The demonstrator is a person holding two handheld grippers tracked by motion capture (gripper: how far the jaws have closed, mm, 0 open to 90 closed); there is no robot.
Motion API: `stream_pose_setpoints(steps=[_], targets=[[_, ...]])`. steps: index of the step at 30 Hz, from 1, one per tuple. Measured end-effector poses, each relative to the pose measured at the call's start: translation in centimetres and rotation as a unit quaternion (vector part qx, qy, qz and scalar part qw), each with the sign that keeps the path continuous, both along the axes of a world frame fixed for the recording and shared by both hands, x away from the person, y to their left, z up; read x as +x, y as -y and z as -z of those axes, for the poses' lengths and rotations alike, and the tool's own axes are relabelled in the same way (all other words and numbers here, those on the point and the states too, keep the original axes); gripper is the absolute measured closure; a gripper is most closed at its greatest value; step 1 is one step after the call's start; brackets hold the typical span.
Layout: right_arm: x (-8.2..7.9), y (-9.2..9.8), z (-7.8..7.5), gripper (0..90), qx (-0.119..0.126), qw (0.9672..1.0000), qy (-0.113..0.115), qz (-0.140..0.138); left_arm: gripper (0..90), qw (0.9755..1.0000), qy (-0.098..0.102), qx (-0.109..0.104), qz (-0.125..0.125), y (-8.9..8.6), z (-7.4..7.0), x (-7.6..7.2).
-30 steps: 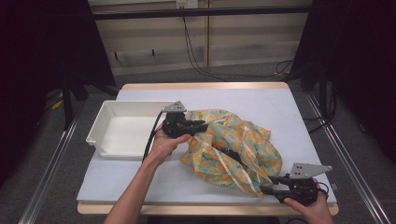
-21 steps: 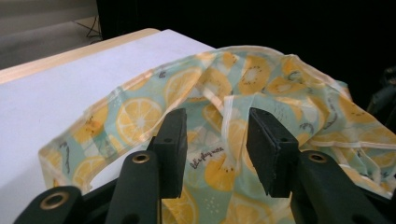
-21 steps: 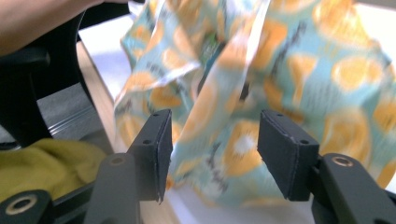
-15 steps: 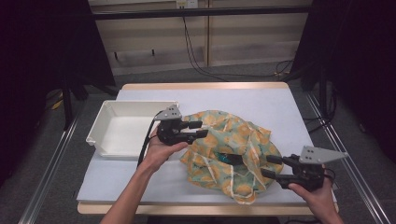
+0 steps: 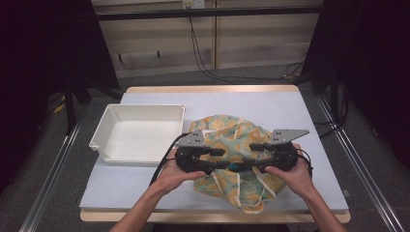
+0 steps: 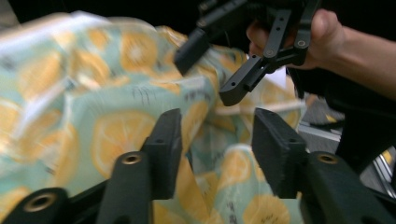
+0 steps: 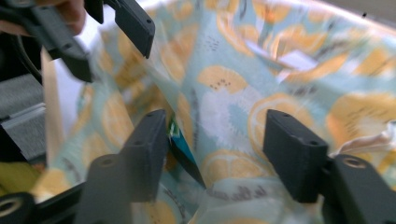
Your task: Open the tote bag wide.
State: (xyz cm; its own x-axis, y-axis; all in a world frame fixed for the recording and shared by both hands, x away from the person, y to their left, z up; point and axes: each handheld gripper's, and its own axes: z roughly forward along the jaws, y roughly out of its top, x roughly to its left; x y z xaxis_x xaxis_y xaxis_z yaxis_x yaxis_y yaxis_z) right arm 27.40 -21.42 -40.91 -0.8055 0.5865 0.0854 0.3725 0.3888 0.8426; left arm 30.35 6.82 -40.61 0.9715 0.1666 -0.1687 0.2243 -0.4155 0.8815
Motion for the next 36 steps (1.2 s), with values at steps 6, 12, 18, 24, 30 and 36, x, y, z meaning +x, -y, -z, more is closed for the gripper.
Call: stream_pose_setpoints(steps=[6, 12, 18, 24, 30, 36], targets=[[0.6, 0.0, 1.9, 31.6, -0.026, 0.9996, -0.008, 0.005, 47.6, 0.9995, -0.006, 0.013, 0.027, 1.5, 1.4, -0.5], [0.8, 0.1, 3.0, 27.1, -0.036, 0.9993, 0.000, 0.009, 42.2, 0.9985, 0.003, 0.036, 0.041, 2.6, 2.5, -1.0], [0.5, -0.3, 3.6, 37.2, -0.072, 0.9970, 0.022, 0.020, 39.4, 0.9957, 0.017, 0.076, 0.050, 3.5, 4.1, -1.6], [0.8, 0.4, 3.3, 72.0, -0.063, 0.9970, 0.023, 0.039, 46.1, 0.9934, 0.012, 0.100, 0.055, 4.1, 4.9, -2.0], [1.3, 0.8, 2.4, 90.0, -0.034, 0.9988, 0.015, 0.033, 43.4, 0.9903, 0.019, 0.120, 0.067, 4.9, 5.4, -2.8], [2.4, 1.5, 0.8, 90.0, -0.007, 0.9989, 0.019, 0.042, 57.9, 0.9874, 0.018, 0.140, 0.071, 5.2, 5.7, -3.1]])
